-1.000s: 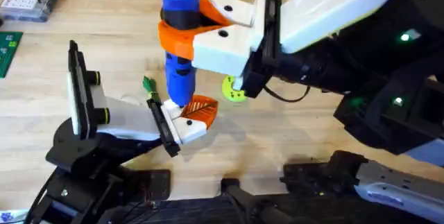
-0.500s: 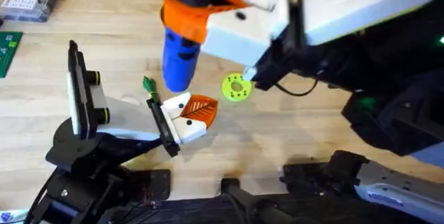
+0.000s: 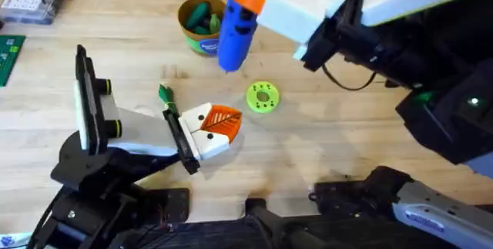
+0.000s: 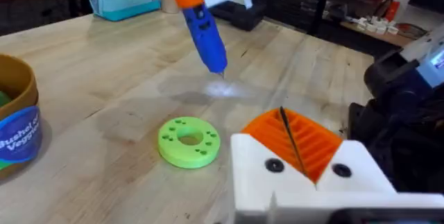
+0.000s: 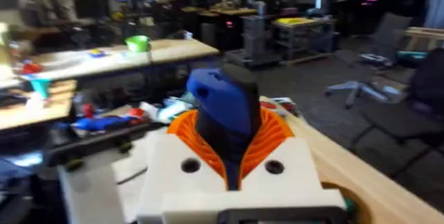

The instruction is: Pick up the gripper from the table and insert it into the empty holder that is missing its gripper. Then pick up a screw, insert it into the mounting hole, and use the screwdriver to tighten it. Finally, clean up the table by picking up the vegetable and placing it into the bucket.

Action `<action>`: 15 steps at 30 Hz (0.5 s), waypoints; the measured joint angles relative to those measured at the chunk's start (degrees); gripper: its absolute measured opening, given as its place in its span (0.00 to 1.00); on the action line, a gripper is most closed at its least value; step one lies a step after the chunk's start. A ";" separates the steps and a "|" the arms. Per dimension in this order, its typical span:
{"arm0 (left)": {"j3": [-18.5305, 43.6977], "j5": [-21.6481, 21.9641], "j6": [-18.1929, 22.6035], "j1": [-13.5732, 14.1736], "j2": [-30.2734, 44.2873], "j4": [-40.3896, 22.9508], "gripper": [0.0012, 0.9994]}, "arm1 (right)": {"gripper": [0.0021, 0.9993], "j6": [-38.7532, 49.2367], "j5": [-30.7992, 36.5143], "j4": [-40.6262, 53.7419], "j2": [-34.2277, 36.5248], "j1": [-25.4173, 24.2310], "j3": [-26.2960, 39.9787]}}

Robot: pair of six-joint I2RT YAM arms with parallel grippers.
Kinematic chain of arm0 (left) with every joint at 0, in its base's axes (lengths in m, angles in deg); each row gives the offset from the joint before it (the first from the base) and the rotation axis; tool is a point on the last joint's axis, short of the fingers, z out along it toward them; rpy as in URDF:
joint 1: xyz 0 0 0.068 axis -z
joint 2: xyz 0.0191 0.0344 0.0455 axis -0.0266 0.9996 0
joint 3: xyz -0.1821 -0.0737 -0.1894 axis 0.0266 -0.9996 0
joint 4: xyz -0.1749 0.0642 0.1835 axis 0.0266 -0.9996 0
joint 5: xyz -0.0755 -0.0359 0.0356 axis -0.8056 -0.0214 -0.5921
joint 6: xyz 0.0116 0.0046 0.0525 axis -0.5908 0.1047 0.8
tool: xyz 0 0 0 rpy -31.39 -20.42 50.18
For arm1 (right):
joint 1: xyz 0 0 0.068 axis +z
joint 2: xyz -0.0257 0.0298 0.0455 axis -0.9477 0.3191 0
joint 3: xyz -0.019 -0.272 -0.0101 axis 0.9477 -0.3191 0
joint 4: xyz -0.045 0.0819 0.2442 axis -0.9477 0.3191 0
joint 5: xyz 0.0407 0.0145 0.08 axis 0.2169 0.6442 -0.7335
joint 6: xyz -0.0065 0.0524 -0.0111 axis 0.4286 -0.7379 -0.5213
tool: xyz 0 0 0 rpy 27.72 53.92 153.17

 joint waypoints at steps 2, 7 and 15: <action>0.00 0.00 0.00 0.00 0.00 0.00 0.02 | 0.04 2.21 0.02 0.82 0.00 -2.16 0.00; 0.00 0.00 0.00 0.00 0.00 0.00 0.02 | 0.04 8.93 0.06 7.95 0.00 -8.70 0.01; 0.00 0.00 0.00 0.00 0.00 0.00 0.02 | 0.04 16.32 8.54 26.30 0.02 -17.70 -0.15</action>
